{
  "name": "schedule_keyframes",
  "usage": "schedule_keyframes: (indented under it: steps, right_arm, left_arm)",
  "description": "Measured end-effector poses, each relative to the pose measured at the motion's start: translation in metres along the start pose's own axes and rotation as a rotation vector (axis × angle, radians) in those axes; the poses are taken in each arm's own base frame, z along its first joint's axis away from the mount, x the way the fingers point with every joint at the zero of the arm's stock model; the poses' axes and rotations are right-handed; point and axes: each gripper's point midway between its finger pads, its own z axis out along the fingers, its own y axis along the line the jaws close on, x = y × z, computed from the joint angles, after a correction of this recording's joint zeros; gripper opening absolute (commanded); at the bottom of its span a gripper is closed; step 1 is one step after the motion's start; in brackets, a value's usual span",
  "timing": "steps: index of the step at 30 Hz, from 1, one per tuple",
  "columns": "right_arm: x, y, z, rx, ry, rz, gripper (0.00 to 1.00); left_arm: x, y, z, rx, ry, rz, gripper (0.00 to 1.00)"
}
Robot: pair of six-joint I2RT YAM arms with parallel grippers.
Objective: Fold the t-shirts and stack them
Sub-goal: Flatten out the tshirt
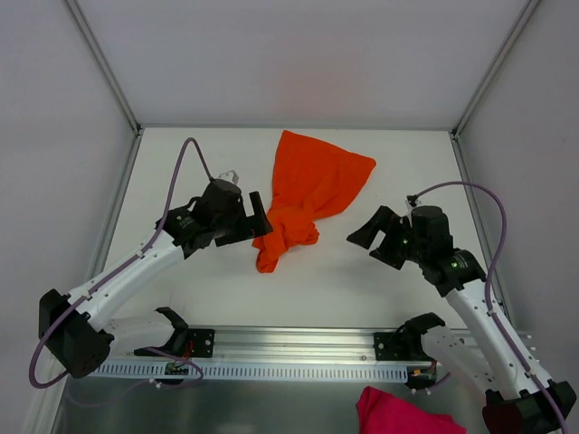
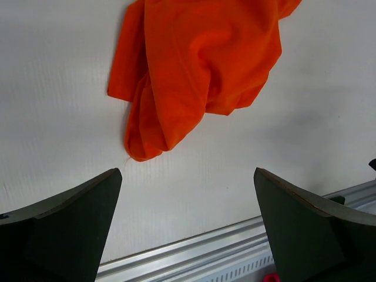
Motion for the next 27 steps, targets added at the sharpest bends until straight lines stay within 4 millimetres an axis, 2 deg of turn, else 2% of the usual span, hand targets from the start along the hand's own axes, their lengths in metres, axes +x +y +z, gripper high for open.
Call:
schedule_keyframes:
  steps: [6,9,14,19,22,27]
  right_arm:
    - [-0.002,0.001,-0.007,0.005,-0.012,-0.046,1.0]
    - [-0.004,0.003,-0.011,-0.014,-0.033,-0.078,1.0]
    - [-0.009,0.008,-0.01,-0.006,-0.023,-0.111,1.0]
    - [-0.021,0.024,-0.015,-0.033,-0.041,-0.137,1.0]
    - [-0.025,0.032,-0.02,-0.056,-0.052,-0.151,1.0]
    - [-0.026,0.036,-0.023,-0.066,-0.05,-0.161,1.0]
  left_arm:
    - [0.013,-0.004,0.014,0.034,0.058,-0.021,0.99]
    - [0.028,0.002,0.026,0.032,0.104,-0.028,0.99]
    - [0.062,0.026,0.048,-0.006,0.185,-0.036,0.99]
    - [0.099,0.055,0.07,-0.059,0.265,-0.033,0.99]
    - [0.102,0.058,0.082,-0.061,0.27,-0.016,0.99]
    - [0.096,0.05,0.099,-0.029,0.243,-0.005,0.99]
